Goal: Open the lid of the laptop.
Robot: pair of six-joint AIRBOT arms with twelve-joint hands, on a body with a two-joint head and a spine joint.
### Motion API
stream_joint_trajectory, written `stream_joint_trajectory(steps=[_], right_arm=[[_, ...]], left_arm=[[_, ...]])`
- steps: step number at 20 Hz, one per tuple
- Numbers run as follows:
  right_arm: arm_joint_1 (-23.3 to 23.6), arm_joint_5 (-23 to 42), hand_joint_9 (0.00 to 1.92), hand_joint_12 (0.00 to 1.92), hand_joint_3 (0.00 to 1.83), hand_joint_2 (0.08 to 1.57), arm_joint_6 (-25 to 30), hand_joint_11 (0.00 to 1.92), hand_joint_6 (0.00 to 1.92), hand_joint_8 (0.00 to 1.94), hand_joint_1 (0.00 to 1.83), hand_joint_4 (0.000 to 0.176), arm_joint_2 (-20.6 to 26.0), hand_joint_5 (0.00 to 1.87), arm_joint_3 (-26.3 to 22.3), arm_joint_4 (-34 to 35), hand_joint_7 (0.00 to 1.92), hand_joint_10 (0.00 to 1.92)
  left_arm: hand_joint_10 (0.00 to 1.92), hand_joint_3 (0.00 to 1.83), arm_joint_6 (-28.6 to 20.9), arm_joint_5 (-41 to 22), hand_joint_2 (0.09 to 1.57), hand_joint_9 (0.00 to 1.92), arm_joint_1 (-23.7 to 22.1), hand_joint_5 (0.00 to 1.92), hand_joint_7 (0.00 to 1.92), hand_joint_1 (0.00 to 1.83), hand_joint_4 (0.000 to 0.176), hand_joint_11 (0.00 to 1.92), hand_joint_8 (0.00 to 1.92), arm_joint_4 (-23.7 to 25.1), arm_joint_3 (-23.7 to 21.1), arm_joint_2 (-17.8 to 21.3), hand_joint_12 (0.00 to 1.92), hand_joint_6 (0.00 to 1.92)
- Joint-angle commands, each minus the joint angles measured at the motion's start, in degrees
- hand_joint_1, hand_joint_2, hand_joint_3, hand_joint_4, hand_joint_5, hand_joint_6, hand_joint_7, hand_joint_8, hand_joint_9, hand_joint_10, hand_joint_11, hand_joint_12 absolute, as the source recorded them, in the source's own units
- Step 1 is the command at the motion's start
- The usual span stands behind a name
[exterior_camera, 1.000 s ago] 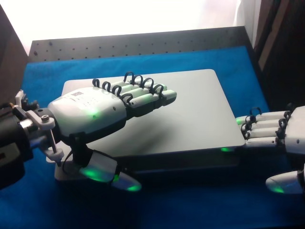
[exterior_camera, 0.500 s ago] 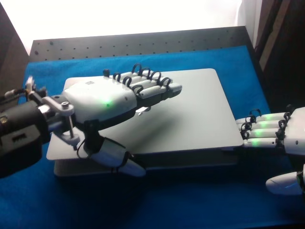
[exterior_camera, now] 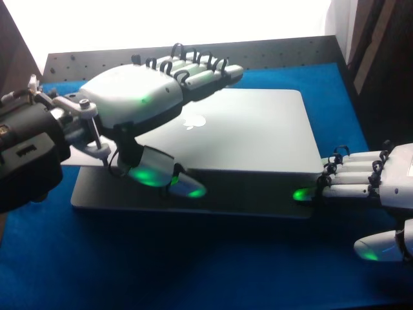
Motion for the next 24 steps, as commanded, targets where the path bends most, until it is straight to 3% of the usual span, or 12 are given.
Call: stream_joint_trajectory(steps=[1,4,6,8,9,10,11,13,15,17,19,24], right_arm=[[0.3,3.2,0.00,0.00,0.00,1.44,0.3,0.00,0.00,0.00,0.00,0.000,-1.0,0.00,-0.1,0.1,0.00,0.00],[0.3,3.2,0.00,0.00,0.00,1.44,0.3,0.00,0.00,0.00,0.00,0.000,-1.4,0.00,0.1,0.0,0.00,0.00],[0.3,3.2,0.00,0.00,0.00,1.43,0.3,0.00,0.00,0.00,0.00,0.000,-1.5,0.00,0.2,-0.1,0.00,0.00],[0.3,3.2,0.00,0.00,0.00,1.44,0.3,0.00,0.00,0.00,0.00,0.000,-1.7,0.00,0.3,-0.1,0.00,0.00],[0.3,3.2,0.00,0.00,0.00,1.44,0.3,0.00,0.00,0.00,0.00,0.000,-1.7,0.00,0.4,-0.2,0.00,0.00],[0.3,3.2,0.00,0.00,0.00,1.44,0.3,0.00,0.00,0.00,0.00,0.000,-1.8,0.00,0.4,-0.2,0.00,0.00],[0.3,3.2,0.00,0.00,0.00,1.44,0.3,0.00,0.00,0.00,0.00,0.000,-1.8,0.00,0.5,-0.2,0.00,0.00],[0.3,3.2,0.00,0.00,0.00,1.44,0.3,0.00,0.00,0.00,0.00,0.000,-2.0,0.00,0.6,-0.2,0.00,0.00],[0.3,3.2,0.00,0.00,0.00,1.44,0.3,0.00,0.00,0.00,0.00,0.000,-2.2,0.00,0.7,-0.2,0.00,0.00],[0.3,3.2,0.00,0.00,0.00,1.44,0.3,0.00,0.00,0.00,0.00,0.000,-2.3,0.00,0.8,-0.2,0.00,0.00],[0.3,3.2,0.00,0.00,0.00,1.44,0.3,0.00,0.00,0.00,0.00,0.000,-2.3,0.00,0.9,-0.2,0.00,0.00],[0.3,3.2,0.00,0.00,0.00,1.43,0.3,0.00,0.00,0.00,0.00,0.000,-2.4,0.00,1.1,-0.2,0.00,0.00]], left_arm=[[0.00,0.01,0.3,-10.1,0.97,0.00,-1.4,0.00,0.00,0.75,0.020,0.00,0.00,-2.4,0.5,-0.2,0.00,0.00],[0.01,0.01,0.8,-12.3,1.00,0.03,-1.9,0.02,0.05,0.97,0.002,0.02,0.02,-4.5,0.7,-0.7,0.01,0.01],[0.12,0.01,1.0,-12.3,1.07,0.33,-2.9,0.14,0.36,0.93,0.000,0.00,0.05,-5.0,1.5,-1.1,1.11,0.04],[1.24,0.00,1.0,-11.2,0.99,0.31,-4.5,0.31,0.62,0.80,0.000,0.21,0.59,-5.5,2.9,-1.6,1.88,0.03],[0.64,0.00,1.0,-10.2,0.98,0.11,-5.9,0.43,0.31,0.92,0.000,0.04,0.28,-5.6,4.0,-2.0,1.41,0.04],[0.64,0.00,0.9,-9.5,0.98,0.11,-6.8,0.43,0.31,0.92,0.000,0.04,0.28,-5.7,4.7,-2.3,1.41,0.04],[0.84,0.01,0.9,-9.1,1.05,0.65,-7.6,1.01,0.81,1.03,0.138,0.41,0.28,-6.1,5.6,-2.6,1.63,0.69],[0.72,0.00,0.9,-8.4,1.02,0.22,-9.4,0.21,0.42,0.74,0.057,0.02,0.05,-6.6,7.2,-3.1,1.74,0.24],[1.50,0.00,0.9,-7.3,0.97,0.23,-11.2,0.36,0.43,0.90,0.014,0.18,0.89,-7.1,8.7,-3.7,1.91,0.82],[1.89,0.03,0.9,-5.4,1.26,0.49,-13.3,0.65,0.56,0.92,0.053,0.59,1.66,-8.0,11.0,-4.7,1.92,1.46],[1.60,0.00,1.0,-3.0,1.23,0.08,-14.5,0.04,0.17,0.68,0.000,0.14,1.15,-8.2,13.0,-5.7,1.92,1.10],[0.19,0.00,12.2,4.8,1.00,0.00,-18.8,0.21,0.07,0.76,0.067,0.00,0.09,-12.2,16.0,-8.4,1.31,0.17]])
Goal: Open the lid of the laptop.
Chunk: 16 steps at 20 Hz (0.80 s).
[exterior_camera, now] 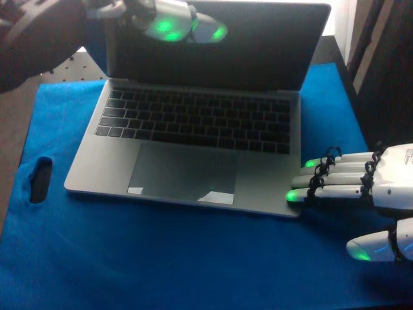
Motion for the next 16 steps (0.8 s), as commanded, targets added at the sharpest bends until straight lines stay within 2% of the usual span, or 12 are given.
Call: stream_joint_trajectory(steps=[1,2,3,4,5,6,7,8,9,10,12,16], right_arm=[[0.3,2.4,0.00,0.00,0.00,1.43,0.3,0.00,0.00,0.00,0.00,0.000,-0.8,0.00,-0.2,-0.1,0.00,0.00],[0.3,2.4,0.00,0.00,0.00,1.43,0.3,0.00,0.00,0.00,0.00,0.000,-0.8,0.00,-0.2,-0.1,0.00,0.00],[0.3,2.4,0.00,0.00,0.00,1.43,0.3,0.00,0.00,0.00,0.00,0.000,-0.8,0.00,-0.2,-0.1,0.00,0.00],[0.3,2.4,0.00,0.00,0.00,1.43,0.3,0.00,0.00,0.00,0.00,0.000,-0.8,0.00,-0.2,-0.1,0.00,0.00],[0.3,2.4,0.00,0.00,0.00,1.43,0.3,0.00,0.00,0.00,0.00,0.000,-0.8,0.00,-0.2,-0.1,0.00,0.00],[0.3,2.4,0.00,0.00,0.00,1.43,0.3,0.00,0.00,0.00,0.00,0.000,-0.8,0.00,-0.2,-0.1,0.00,0.00],[0.4,2.4,0.00,0.00,0.00,1.43,0.3,0.00,0.00,0.00,0.00,0.000,-0.8,0.00,-0.1,-0.1,0.00,0.00],[0.4,2.4,0.00,0.00,0.00,1.43,0.3,0.00,0.00,0.00,0.00,0.000,-0.9,0.00,-0.1,-0.1,0.00,0.00],[0.5,2.4,0.00,0.00,0.00,1.43,0.3,0.00,0.00,0.00,0.00,0.000,-0.9,0.00,0.0,-0.1,0.00,0.00],[0.5,2.4,0.00,0.00,0.00,1.44,0.3,0.00,0.00,0.00,0.00,0.000,-1.0,0.00,0.0,-0.1,0.00,0.00],[0.5,2.4,0.00,0.00,0.00,1.44,0.3,0.00,0.00,0.00,0.00,0.000,-1.2,0.00,0.2,-0.1,0.00,0.00],[0.6,2.6,0.00,0.00,0.00,1.44,0.3,0.00,0.00,0.00,0.00,0.000,-2.2,0.00,1.2,-0.1,0.00,0.00]], left_arm=[[0.07,0.00,1.7,-4.5,0.99,0.00,-1.1,0.14,0.04,0.71,0.098,0.00,0.02,-0.7,1.1,-0.5,1.03,0.05],[0.00,0.00,1.7,-4.2,0.97,0.00,-1.3,0.07,0.01,0.67,0.078,0.00,0.00,-1.1,1.7,-1.0,0.35,0.00],[0.00,0.00,1.7,-3.7,0.99,0.00,-1.5,0.14,0.03,0.66,0.081,0.00,0.00,-1.3,2.5,-1.5,0.53,0.01],[0.00,0.00,1.8,-3.0,0.99,0.00,-1.9,0.14,0.03,0.66,0.081,0.00,0.00,-1.3,3.2,-1.9,0.53,0.01],[0.00,0.00,1.8,-1.7,1.00,0.01,-2.5,0.16,0.06,0.64,0.081,0.00,0.00,-1.3,4.4,-2.7,0.84,0.00],[0.00,0.00,1.8,-0.5,0.96,0.00,-3.0,0.09,0.01,0.69,0.095,0.00,0.00,-1.5,5.6,-3.4,0.17,0.00],[0.00,0.01,2.0,1.0,1.00,0.00,-3.7,0.00,0.00,0.61,0.127,0.00,0.00,-2.0,7.3,-4.4,0.01,0.00],[0.00,0.01,2.0,2.1,1.00,0.00,-4.1,0.00,0.00,0.60,0.117,0.00,0.00,-2.2,8.4,-5.0,0.00,0.00],[0.00,0.00,2.0,3.3,0.97,0.00,-4.4,0.00,0.00,0.57,0.054,0.00,0.00,-2.3,9.6,-5.7,0.00,0.00],[0.00,0.00,2.0,4.4,0.94,0.00,-4.7,0.00,0.00,0.49,0.073,0.00,0.00,-2.7,10.9,-6.4,0.00,0.00],[0.00,0.00,2.0,7.7,0.89,0.00,-5.7,0.00,0.00,0.41,0.163,0.00,0.00,-3.6,14.6,-8.6,0.00,0.00],[0.00,0.00,2.0,14.1,0.83,0.00,-6.0,0.00,0.00,0.38,0.176,0.00,0.00,-5.0,22.3,-14.4,0.00,0.00]])
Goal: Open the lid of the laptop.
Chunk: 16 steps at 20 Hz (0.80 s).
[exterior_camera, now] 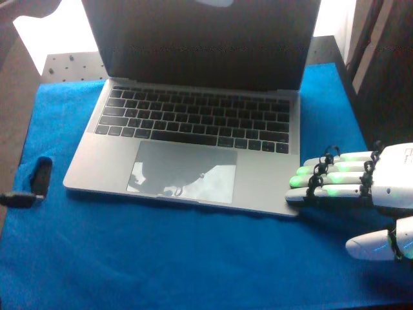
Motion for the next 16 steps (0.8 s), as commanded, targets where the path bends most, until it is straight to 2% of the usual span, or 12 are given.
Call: stream_joint_trajectory(steps=[1,4,7,12,15,16], right_arm=[[0.7,1.7,0.00,0.00,0.00,1.44,0.3,0.00,0.00,0.00,0.00,0.000,-1.3,0.00,-0.2,0.1,0.00,0.00],[1.4,2.0,0.00,0.00,0.00,1.44,0.3,0.00,0.00,0.00,0.00,0.000,-1.6,0.00,0.1,-0.7,0.00,0.00],[2.0,2.0,0.00,0.00,0.00,1.44,0.3,0.00,0.00,0.00,0.00,0.000,-2.3,0.00,0.7,-2.0,0.00,0.00],[2.9,2.1,0.00,0.00,0.00,1.44,0.3,0.00,0.00,0.00,0.00,0.000,-3.1,0.00,1.6,-3.2,0.00,0.00],[3.2,2.1,0.00,0.00,0.00,1.44,0.3,0.00,0.00,0.00,0.00,0.000,-3.9,0.00,2.1,-3.8,0.00,0.00],[3.2,2.1,0.00,0.00,0.00,1.44,0.3,0.00,0.00,0.00,0.00,0.000,-3.9,0.00,2.1,-4.0,0.00,0.00]], left_arm=[[0.00,0.00,-0.4,-0.7,0.82,0.00,0.2,0.00,0.00,0.39,0.176,0.00,0.00,-0.9,0.8,-1.2,0.00,0.00],[0.00,0.01,-0.4,2.7,0.85,0.00,-0.1,0.00,0.00,0.34,0.176,0.00,0.00,-2.5,5.4,-3.7,0.00,0.00],[0.00,0.01,-0.4,5.1,0.86,0.00,-0.4,0.00,0.00,0.39,0.176,0.00,0.00,-4.4,9.7,-5.5,0.00,0.00],[0.00,0.01,-0.5,9.4,0.93,0.00,-1.6,0.00,0.00,0.42,0.176,0.00,0.00,-4.6,18.5,-11.1,0.00,0.00],[0.00,0.00,-1.3,11.2,0.93,0.00,-1.6,0.00,0.00,0.54,0.176,0.00,0.00,-5.0,21.6,-12.6,0.00,0.00],[0.00,0.00,-2.1,11.7,0.93,0.00,-1.5,0.00,0.00,0.48,0.176,0.00,0.00,-5.0,22.5,-13.1,0.00,0.00]])
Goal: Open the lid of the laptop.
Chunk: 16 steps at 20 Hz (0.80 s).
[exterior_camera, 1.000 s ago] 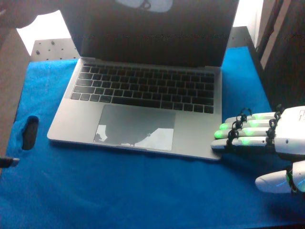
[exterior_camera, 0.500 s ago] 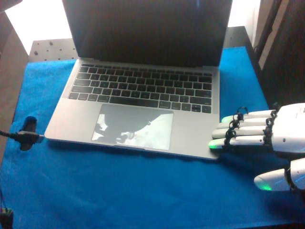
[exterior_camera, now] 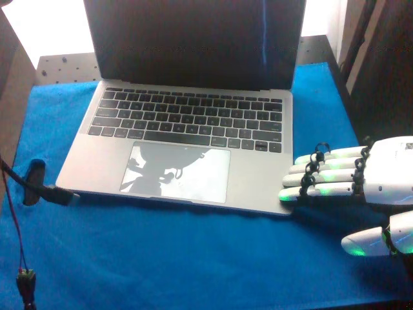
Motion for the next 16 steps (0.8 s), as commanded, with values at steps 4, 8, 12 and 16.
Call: stream_joint_trajectory(steps=[4,8,12,16], right_arm=[[0.6,0.7,0.00,0.00,0.00,1.44,0.2,0.00,0.00,0.00,0.00,0.000,-1.9,0.00,-0.4,0.1,0.00,0.00],[0.6,0.7,0.00,0.00,0.00,1.44,1.8,0.00,0.00,0.00,0.00,0.000,-1.9,0.00,-0.4,-0.2,0.00,0.00],[0.6,0.7,0.00,0.00,0.00,1.43,4.2,0.00,0.00,0.00,0.00,0.000,-1.9,0.00,-0.4,-0.8,0.00,0.00],[0.6,0.7,0.00,0.00,0.00,1.43,4.4,0.00,0.00,0.00,0.00,0.000,-1.8,0.00,-0.4,-0.8,0.00,0.00]], left_arm=[[0.00,0.01,-3.2,2.0,0.97,0.00,1.4,0.00,0.00,0.53,0.176,0.00,0.00,-2.1,3.3,-2.1,0.00,0.00],[0.00,0.00,-3.6,-2.5,0.95,0.00,1.8,0.00,0.00,0.54,0.176,0.00,0.00,-2.1,-4.2,2.4,0.00,0.00],[0.00,0.00,-5.3,-14.9,0.94,0.00,3.9,0.00,0.00,0.46,0.176,0.00,0.00,-2.4,-17.9,10.9,0.00,0.00],[0.00,0.01,-5.6,-23.4,0.94,0.00,3.7,0.00,0.00,0.32,0.174,0.00,0.00,0.7,-25.9,16.1,0.00,0.00]])
